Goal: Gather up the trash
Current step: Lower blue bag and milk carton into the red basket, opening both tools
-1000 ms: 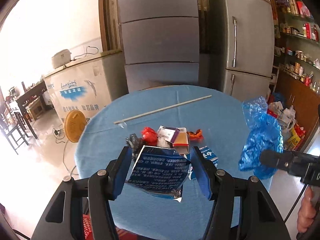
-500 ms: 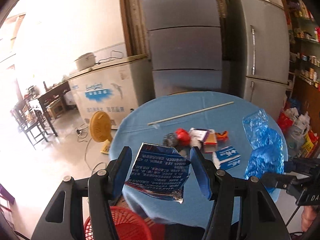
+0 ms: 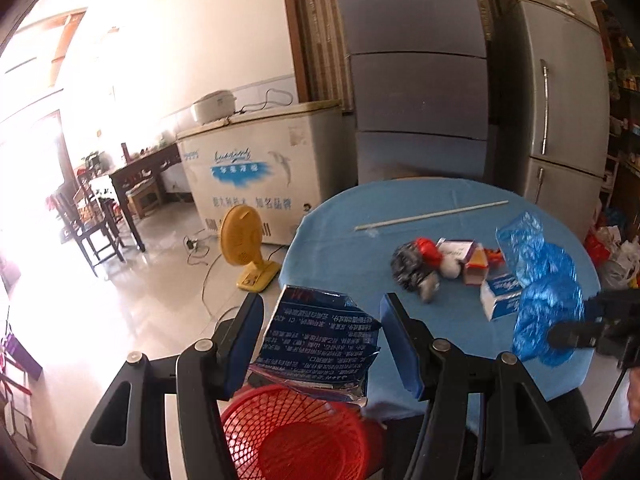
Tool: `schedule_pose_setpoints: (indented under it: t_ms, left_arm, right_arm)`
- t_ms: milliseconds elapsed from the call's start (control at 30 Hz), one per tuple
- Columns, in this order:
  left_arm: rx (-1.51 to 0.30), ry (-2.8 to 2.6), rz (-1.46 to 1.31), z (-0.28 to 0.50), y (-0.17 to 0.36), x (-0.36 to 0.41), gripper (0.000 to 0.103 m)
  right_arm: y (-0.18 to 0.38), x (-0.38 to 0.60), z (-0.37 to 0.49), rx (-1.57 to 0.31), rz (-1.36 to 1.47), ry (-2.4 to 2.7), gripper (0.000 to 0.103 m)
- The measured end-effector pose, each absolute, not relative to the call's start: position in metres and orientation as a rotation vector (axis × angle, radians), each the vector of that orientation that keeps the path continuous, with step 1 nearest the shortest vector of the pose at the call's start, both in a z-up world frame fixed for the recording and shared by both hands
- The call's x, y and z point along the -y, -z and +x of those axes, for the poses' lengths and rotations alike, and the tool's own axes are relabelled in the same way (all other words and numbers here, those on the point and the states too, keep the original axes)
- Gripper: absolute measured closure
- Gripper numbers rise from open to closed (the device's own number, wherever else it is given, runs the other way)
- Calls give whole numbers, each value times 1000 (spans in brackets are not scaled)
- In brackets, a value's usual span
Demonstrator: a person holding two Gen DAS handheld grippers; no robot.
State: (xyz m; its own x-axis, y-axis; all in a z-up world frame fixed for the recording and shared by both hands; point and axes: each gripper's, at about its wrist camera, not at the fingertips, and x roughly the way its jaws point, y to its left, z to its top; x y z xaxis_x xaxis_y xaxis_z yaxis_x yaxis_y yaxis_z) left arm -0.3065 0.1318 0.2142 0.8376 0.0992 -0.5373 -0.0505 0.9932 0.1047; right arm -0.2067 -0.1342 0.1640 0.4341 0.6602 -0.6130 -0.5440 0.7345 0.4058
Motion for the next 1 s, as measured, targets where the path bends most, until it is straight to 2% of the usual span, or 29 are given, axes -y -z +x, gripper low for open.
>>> schedule_pose_setpoints:
  t_ms: [400,667,1000]
  left_arm:
    - [-677,-129,-32,-322,-147,-206,41]
    - [-791,-100,-151,-327,-83,-247,41]
    - [-879,10,-359,-340,-32,-281,39]
  right_arm:
    - [-136,64,-168,-961,174,-884,46]
    - [-94,-5,-140,-1093,161,-918,46]
    - [-23,-96,-150,-1288,-32,-957,42]
